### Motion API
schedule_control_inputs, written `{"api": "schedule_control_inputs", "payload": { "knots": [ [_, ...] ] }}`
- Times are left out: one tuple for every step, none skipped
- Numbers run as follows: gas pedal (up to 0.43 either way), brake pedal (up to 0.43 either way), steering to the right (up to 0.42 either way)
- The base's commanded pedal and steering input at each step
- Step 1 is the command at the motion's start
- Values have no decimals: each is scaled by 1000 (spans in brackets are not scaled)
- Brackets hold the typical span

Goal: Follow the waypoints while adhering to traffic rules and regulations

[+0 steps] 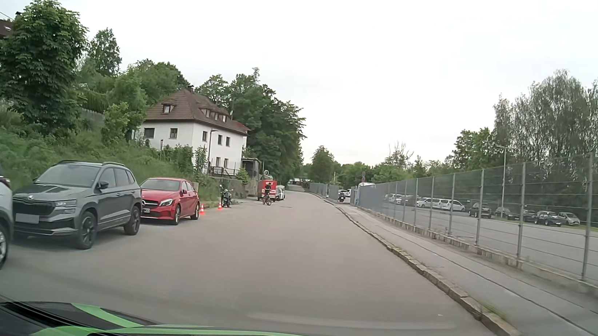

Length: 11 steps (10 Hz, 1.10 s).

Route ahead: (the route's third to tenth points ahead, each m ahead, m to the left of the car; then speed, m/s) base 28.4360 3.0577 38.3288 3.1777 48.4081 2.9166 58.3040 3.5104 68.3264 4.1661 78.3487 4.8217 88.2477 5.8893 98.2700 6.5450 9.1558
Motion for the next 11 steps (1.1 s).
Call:
{"api": "schedule_control_inputs", "payload": {
  "knots": [
    [28,0,-8],
    [28,0,-7],
    [28,0,-7],
    [28,0,-7],
    [28,0,-7],
    [28,0,-6],
    [28,0,-7],
    [28,0,-6],
    [28,0,-6],
    [28,0,-6],
    [28,0,-6]
  ]
}}
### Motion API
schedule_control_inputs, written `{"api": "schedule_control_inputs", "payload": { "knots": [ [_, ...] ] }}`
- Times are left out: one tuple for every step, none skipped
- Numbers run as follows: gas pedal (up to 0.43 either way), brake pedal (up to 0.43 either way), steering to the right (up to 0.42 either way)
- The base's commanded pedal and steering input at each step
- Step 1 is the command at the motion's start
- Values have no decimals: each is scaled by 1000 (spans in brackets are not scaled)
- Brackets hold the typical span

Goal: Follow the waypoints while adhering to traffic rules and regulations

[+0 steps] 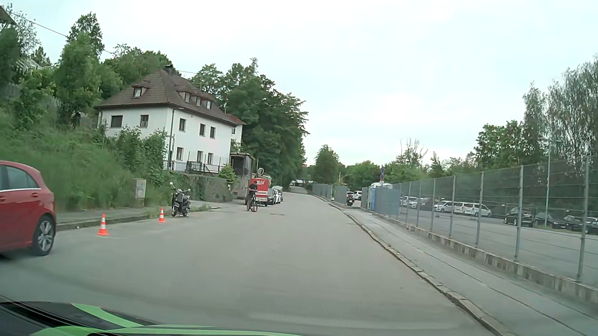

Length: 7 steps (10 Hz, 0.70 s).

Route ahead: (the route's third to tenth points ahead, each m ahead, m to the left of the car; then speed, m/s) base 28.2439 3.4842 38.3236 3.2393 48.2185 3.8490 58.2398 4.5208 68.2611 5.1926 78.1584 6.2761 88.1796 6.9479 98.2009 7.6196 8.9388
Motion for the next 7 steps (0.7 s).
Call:
{"api": "schedule_control_inputs", "payload": {
  "knots": [
    [28,0,-6],
    [28,0,-6],
    [28,0,-6],
    [28,0,-6],
    [28,0,-5],
    [28,0,-6],
    [28,0,-5]
  ]
}}
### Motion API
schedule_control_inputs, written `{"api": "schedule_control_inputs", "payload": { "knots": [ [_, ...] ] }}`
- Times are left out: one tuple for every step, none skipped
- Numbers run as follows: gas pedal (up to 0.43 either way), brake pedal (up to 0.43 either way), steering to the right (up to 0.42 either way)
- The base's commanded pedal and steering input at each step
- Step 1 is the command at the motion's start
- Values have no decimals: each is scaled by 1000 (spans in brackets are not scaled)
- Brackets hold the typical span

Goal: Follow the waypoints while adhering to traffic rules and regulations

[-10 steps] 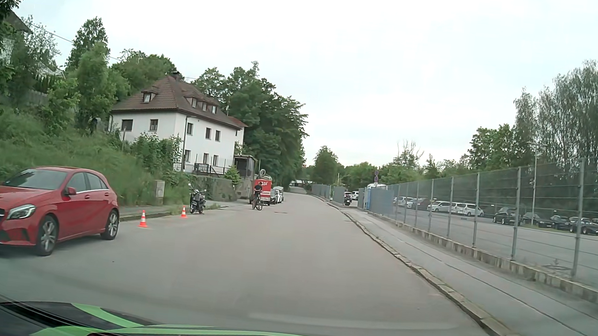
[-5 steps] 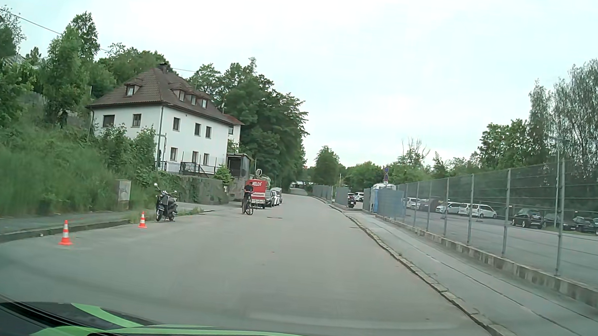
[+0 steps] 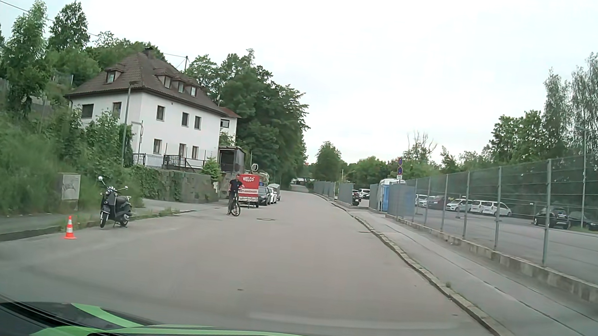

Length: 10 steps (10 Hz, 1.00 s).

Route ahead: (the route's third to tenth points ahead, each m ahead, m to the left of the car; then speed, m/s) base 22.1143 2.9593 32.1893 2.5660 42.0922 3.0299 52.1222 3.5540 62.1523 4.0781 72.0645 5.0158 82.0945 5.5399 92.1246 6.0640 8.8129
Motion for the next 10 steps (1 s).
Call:
{"api": "schedule_control_inputs", "payload": {
  "knots": [
    [28,0,-6],
    [28,0,-6],
    [28,0,-6],
    [28,0,-5],
    [28,0,-5],
    [28,0,-5],
    [28,0,-5],
    [28,0,-5],
    [28,0,-4],
    [28,0,-4]
  ]
}}
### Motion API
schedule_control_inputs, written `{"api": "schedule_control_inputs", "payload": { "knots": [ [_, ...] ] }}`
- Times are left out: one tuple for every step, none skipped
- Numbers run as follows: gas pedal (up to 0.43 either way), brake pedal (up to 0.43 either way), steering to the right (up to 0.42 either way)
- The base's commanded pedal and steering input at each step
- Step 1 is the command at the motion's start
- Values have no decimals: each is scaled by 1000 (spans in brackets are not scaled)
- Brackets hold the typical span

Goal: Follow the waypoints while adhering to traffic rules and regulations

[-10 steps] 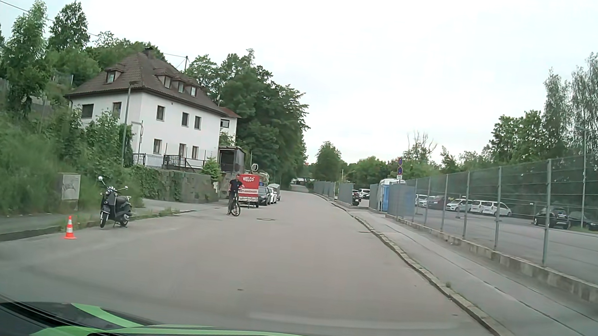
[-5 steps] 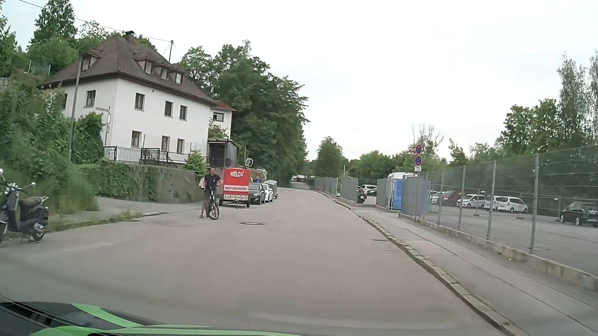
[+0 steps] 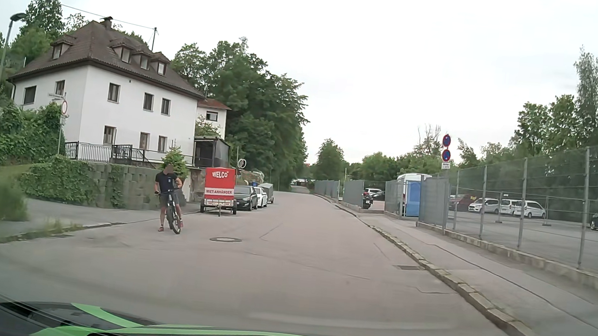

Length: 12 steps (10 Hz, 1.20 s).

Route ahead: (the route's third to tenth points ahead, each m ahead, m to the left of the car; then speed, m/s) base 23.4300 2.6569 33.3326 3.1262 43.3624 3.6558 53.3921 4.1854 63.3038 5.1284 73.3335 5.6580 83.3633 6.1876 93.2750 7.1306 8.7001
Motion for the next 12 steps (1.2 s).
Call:
{"api": "schedule_control_inputs", "payload": {
  "knots": [
    [28,0,-4],
    [28,0,-4],
    [28,0,-4],
    [28,0,-4],
    [28,0,-4],
    [28,0,-5],
    [28,0,-4],
    [28,0,-4],
    [28,0,-4],
    [28,0,-4],
    [28,0,-4],
    [28,0,-4]
  ]
}}
